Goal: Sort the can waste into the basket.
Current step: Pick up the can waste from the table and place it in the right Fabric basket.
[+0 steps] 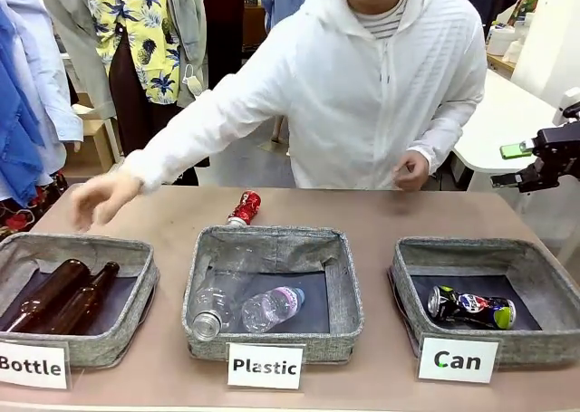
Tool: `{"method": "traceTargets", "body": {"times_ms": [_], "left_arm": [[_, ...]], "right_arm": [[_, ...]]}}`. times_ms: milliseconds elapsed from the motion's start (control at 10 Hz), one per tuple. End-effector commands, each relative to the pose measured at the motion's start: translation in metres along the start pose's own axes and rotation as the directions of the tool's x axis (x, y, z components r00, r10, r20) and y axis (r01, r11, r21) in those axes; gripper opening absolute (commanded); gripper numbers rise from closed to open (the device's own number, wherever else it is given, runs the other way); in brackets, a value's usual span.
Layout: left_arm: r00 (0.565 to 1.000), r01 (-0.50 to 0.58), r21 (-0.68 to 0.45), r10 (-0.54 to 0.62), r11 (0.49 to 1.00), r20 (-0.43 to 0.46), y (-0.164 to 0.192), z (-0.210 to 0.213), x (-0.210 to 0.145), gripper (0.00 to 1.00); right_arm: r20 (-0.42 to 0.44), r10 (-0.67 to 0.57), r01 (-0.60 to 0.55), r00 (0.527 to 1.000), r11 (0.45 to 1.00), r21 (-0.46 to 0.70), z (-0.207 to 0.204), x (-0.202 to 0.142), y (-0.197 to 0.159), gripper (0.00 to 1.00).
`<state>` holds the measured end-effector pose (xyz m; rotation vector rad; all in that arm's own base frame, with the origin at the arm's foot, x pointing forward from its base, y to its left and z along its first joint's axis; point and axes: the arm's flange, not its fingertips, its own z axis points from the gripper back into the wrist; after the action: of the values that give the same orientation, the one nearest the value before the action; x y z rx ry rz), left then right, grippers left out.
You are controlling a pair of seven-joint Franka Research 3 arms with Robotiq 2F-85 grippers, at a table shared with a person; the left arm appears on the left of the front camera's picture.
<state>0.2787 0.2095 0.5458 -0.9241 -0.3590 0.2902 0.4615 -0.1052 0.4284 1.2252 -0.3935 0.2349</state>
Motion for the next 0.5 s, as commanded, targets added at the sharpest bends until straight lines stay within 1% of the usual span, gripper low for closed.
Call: {"method": "traceTargets", "body": {"times_ms": [0, 100, 200, 300, 400], "left_arm": [[0.999, 0.005, 0.06, -0.003, 0.998, -0.036, -0.028, -0.024, 0.017, 1.0], [0.999, -0.018, 0.112, 0.022, 0.994, -0.039, -0.052, -0.048, 0.028, 1.0], [0.999, -0.03, 0.167, 0.036, 0.986, -0.034, -0.083, -0.08, 0.038, 1.0], [0.999, -0.046, 0.227, 0.049, 0.973, -0.01, -0.112, -0.112, 0.044, 1.0], [0.997, -0.074, 0.312, 0.074, 0.947, 0.012, -0.143, -0.153, 0.048, 1.0]], "right_arm": [[-0.004, 0.021, -0.021, 1.0, 1.0, 0.007, 0.002, 0.001, 0.002, 1.0], [-0.004, 0.021, -0.021, 1.0, 1.0, 0.007, 0.002, 0.001, 0.002, 1.0], [-0.004, 0.021, -0.021, 1.0, 1.0, 0.007, 0.002, 0.001, 0.002, 1.0], [-0.004, 0.021, -0.021, 1.0, 1.0, 0.007, 0.002, 0.001, 0.002, 1.0], [-0.004, 0.021, -0.021, 1.0, 1.0, 0.007, 0.002, 0.001, 0.002, 1.0]]}}
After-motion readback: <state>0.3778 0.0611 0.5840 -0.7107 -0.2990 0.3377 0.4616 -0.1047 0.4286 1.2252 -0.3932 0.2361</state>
